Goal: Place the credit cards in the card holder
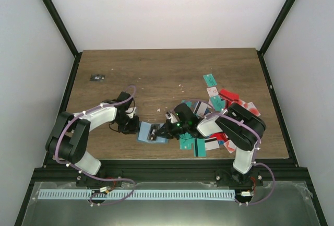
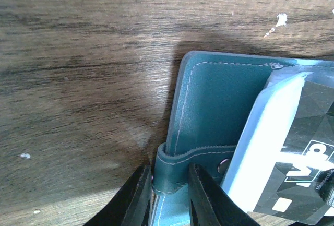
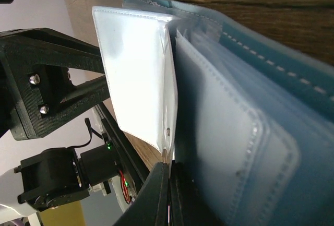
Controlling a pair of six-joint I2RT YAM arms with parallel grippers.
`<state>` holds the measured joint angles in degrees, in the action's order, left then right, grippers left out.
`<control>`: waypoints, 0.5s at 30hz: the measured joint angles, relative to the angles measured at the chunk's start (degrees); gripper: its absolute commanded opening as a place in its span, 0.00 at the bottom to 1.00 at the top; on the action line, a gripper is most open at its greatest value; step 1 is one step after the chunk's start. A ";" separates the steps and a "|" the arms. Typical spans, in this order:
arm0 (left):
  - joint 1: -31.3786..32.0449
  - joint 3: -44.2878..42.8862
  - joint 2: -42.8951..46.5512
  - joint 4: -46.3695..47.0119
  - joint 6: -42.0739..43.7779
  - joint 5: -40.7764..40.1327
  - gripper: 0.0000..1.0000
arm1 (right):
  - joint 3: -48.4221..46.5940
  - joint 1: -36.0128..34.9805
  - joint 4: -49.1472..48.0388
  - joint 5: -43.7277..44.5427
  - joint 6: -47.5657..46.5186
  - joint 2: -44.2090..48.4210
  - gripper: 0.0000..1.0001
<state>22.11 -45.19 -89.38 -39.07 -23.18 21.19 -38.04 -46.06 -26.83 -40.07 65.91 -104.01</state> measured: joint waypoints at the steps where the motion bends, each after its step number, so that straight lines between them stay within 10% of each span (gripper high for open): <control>1: 0.00 0.00 0.00 -0.02 0.00 0.02 0.22 | -0.11 0.00 -0.31 -0.20 0.00 -0.20 0.01; 15: -0.02 0.00 -0.02 -0.11 0.00 -0.07 0.22 | 0.42 -0.02 -8.83 -3.04 1.75 -3.69 0.01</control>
<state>22.09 -45.19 -89.41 -39.18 -23.18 21.12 -37.63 -46.09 -35.66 -43.11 67.66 -107.70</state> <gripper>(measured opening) 0.223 0.021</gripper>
